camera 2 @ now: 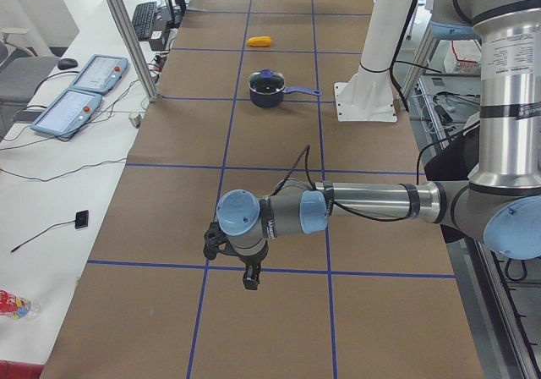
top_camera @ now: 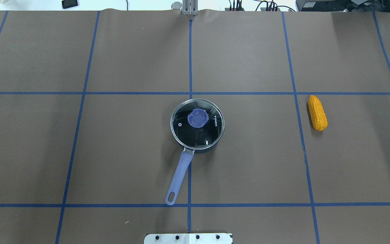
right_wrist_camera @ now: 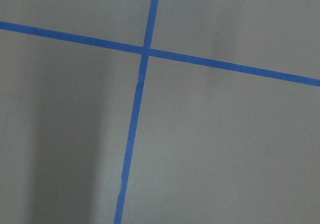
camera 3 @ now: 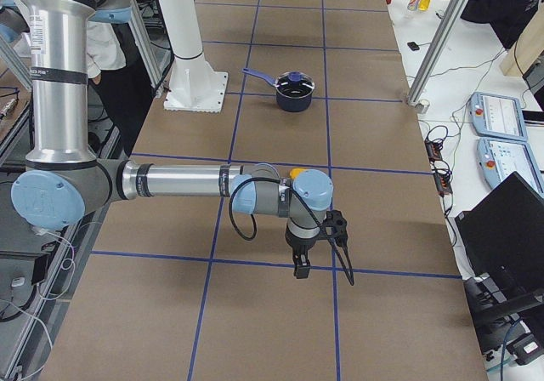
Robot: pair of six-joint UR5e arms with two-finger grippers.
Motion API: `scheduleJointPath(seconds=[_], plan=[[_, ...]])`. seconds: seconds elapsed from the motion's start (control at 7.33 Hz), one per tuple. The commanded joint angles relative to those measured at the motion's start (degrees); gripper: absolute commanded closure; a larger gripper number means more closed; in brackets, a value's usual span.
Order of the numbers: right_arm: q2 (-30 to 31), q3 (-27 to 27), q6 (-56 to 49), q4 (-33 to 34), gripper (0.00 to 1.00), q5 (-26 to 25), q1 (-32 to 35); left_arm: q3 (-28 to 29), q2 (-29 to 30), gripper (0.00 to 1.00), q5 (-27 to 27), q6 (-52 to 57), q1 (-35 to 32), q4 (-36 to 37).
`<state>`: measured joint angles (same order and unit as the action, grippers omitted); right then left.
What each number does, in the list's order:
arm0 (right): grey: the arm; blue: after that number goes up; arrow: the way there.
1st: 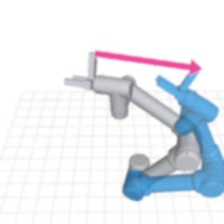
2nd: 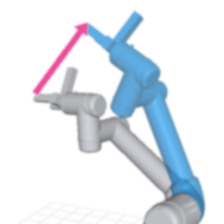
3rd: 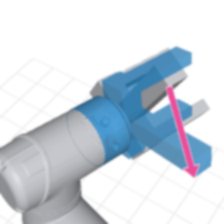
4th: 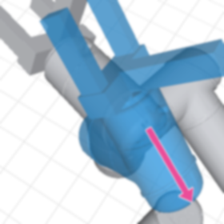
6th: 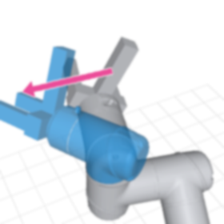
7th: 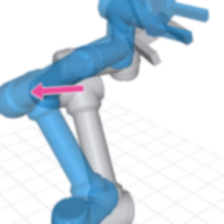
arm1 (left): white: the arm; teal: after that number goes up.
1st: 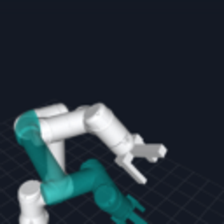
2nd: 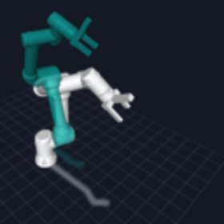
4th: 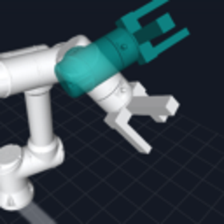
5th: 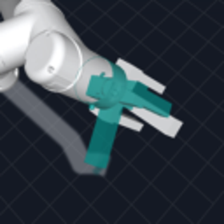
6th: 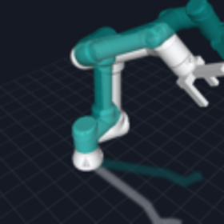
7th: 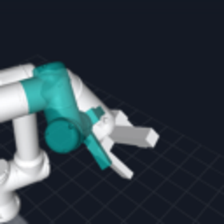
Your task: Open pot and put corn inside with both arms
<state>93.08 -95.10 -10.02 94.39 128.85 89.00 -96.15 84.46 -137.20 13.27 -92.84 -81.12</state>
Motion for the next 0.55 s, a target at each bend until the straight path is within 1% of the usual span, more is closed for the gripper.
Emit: scheduleJointPath(seconds=[0.0, 0.41], plan=[[0.00, 0.00, 0.00, 0.00, 0.00, 0.00, 0.04, -0.26, 0.00, 0.01, 0.00, 0.17, -0.06, -0.09], [-0.26, -0.35, 0.18, -0.09, 0.00, 0.09, -0.05, -1.40, 0.09, 0.01, 0.00, 0.00, -0.06, -0.61]])
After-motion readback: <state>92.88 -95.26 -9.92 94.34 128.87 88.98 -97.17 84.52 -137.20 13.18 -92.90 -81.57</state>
